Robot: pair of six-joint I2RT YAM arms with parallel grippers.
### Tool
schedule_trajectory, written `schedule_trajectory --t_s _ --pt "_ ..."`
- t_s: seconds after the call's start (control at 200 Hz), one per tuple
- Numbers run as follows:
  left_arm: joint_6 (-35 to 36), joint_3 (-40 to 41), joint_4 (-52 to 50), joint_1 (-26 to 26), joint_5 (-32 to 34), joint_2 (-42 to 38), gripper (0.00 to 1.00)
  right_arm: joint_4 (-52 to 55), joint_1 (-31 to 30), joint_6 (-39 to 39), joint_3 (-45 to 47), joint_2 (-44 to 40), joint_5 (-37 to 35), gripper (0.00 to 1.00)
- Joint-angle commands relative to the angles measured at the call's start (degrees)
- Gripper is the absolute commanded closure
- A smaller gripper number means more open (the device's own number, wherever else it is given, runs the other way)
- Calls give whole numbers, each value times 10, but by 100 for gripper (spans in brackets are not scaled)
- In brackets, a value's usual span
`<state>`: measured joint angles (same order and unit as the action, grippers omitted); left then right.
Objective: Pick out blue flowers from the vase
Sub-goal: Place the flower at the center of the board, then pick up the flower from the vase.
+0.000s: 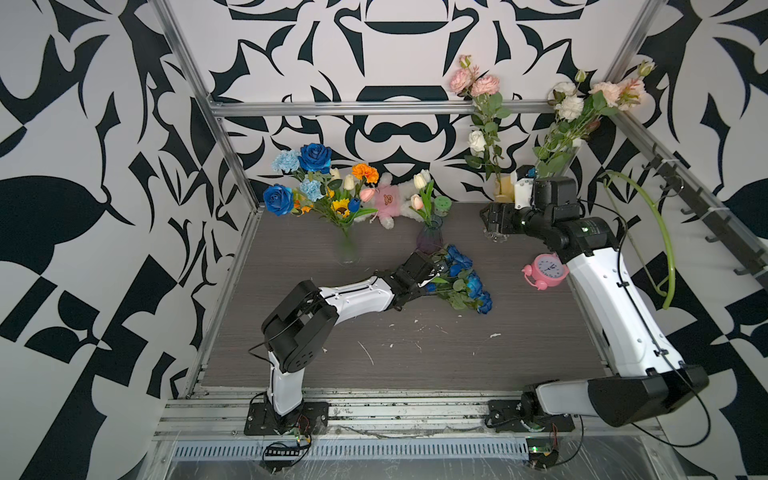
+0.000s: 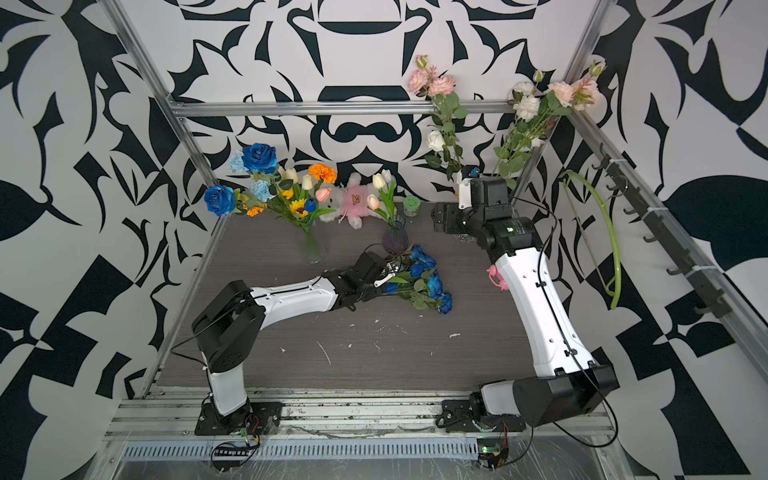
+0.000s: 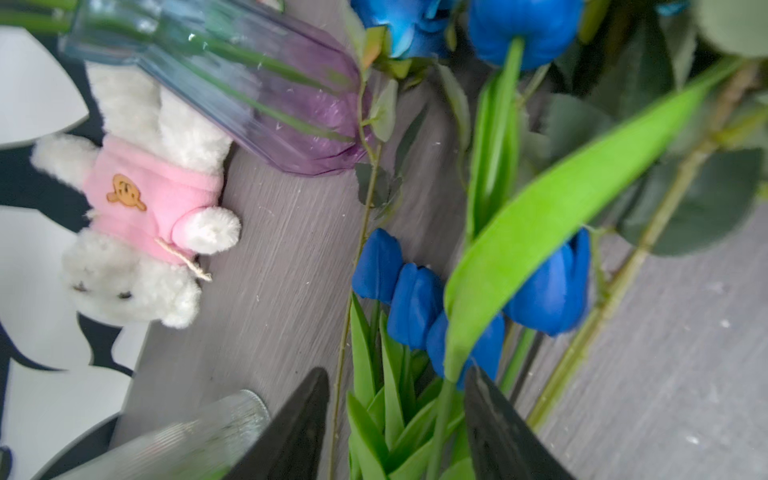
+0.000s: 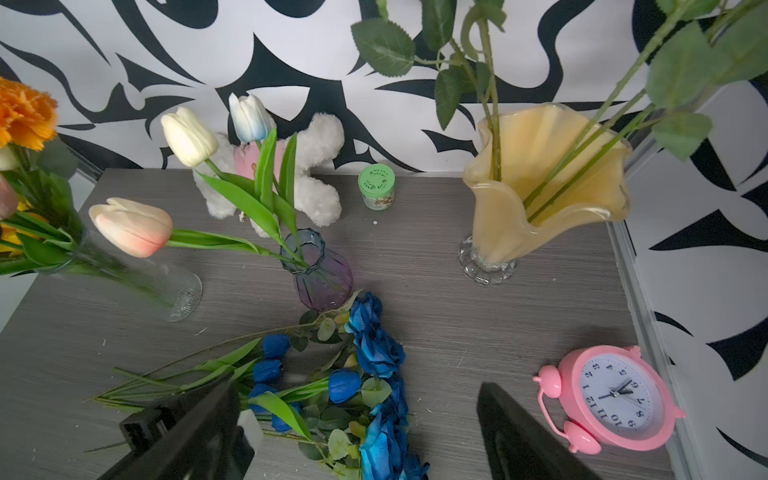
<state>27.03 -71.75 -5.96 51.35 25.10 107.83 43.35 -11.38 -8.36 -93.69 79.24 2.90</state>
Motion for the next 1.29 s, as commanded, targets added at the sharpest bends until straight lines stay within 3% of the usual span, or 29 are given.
schedule_trajectory --t_s 0.0,0.38,0.505,0.755,1.0,1.05,1.29 --pt "-25 11 5 -3 -9 -34 33 1 -34 36 -58 15 18 12" --pt "-154 85 -107 -3 69 -271 25 -93 -145 10 -86 80 50 21" --pt "-219 106 -129 -34 68 -353 22 -123 -186 3 -90 107 51 24" --pt "-325 154 -139 -170 -56 -492 17 -207 -239 -24 -87 168 64 27" --pt "-391 177 -139 -300 -208 -549 16 -265 -268 -47 -106 225 52 24" --pt "-405 184 -132 -329 -240 -559 12 -279 -268 -53 -106 233 54 22" --pt "-475 225 -68 -456 -390 -580 10 -301 -274 -62 -141 284 61 18"
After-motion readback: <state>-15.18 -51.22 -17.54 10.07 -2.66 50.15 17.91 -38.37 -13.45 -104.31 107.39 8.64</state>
